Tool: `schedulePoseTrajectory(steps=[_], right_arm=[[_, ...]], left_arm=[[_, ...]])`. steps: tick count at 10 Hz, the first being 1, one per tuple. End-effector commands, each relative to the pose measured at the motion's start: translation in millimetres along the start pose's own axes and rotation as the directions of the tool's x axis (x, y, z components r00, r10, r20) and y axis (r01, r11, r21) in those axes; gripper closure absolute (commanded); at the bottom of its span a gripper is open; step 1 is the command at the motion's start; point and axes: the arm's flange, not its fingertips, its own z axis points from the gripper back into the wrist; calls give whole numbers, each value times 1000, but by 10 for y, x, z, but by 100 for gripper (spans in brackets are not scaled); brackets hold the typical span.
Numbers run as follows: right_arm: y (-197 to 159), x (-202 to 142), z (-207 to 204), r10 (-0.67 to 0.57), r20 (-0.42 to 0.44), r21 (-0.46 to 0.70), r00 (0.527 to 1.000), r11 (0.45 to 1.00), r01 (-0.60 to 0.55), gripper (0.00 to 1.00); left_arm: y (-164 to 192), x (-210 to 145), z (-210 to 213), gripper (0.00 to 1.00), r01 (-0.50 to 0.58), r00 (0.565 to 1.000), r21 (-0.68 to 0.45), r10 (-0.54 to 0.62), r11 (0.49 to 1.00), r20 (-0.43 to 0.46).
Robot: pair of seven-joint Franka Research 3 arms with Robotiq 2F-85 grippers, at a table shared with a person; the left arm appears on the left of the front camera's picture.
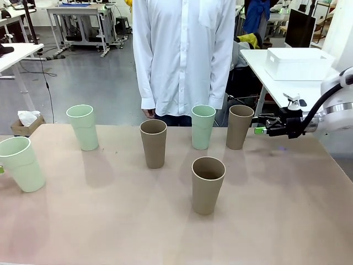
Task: Stack the cups and store them in the basket.
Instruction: Pick up two Reusable plastic cups , one in each hand.
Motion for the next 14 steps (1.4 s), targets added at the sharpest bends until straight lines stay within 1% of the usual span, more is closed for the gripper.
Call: schedulePoseTrajectory(steps=[1,3,5,8,10,12,14], right_arm=[[-71,-17,-51,27,32,-21,999,999,-26,0],[-56,-40,-59,17,57,-11,998,1000,-16,0],[-83,-67,-110,19,68,-21,997,1000,-18,0],[-103,-104,-207,40,75,-24,996,999,-38,0],[-102,-124,-245,56,75,-22,996,998,-55,0],[-117,-159,-280,52,75,-20,996,999,-51,0],[-138,-180,-327,37,70,-11,997,999,-37,0]], left_arm=[[-32,-15,12,0,30,999,-63,-27,998,44],[-85,-18,-17,0,22,999,-112,-20,993,27],[-117,-25,-103,0,29,999,-123,-26,992,30],[-141,-37,-157,0,34,998,-137,-27,990,50],[-148,-54,-218,0,17,999,-147,-9,989,54],[-170,-32,-252,0,21,998,-164,-10,986,69],[-194,-26,-322,0,26,998,-183,-15,983,64]])
